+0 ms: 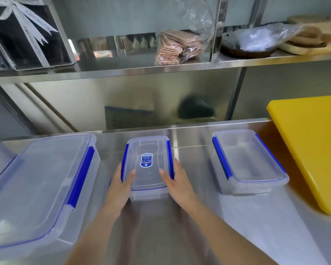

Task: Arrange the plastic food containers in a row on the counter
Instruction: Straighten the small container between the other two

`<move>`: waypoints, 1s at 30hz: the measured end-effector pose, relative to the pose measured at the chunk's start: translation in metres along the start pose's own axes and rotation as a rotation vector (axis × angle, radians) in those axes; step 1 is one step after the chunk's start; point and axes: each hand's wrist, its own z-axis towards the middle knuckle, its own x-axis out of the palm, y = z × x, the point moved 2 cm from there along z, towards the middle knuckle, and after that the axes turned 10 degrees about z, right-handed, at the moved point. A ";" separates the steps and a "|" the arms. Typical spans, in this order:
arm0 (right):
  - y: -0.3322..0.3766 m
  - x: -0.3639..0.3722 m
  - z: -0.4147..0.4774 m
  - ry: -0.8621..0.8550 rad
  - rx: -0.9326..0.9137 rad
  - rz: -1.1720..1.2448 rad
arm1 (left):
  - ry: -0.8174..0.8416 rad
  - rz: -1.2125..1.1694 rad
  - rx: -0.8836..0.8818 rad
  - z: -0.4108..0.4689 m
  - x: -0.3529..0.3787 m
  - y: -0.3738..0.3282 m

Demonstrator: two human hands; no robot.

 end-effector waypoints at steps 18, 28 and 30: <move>0.029 -0.023 -0.005 -0.280 -0.165 -0.371 | -0.227 0.235 0.046 -0.013 -0.011 -0.032; 0.085 0.128 -0.053 0.270 -0.072 0.078 | -0.699 0.766 -0.182 -0.027 -0.237 0.007; 0.084 0.155 -0.057 0.349 0.005 0.140 | -0.597 0.755 -0.289 -0.029 -0.255 0.031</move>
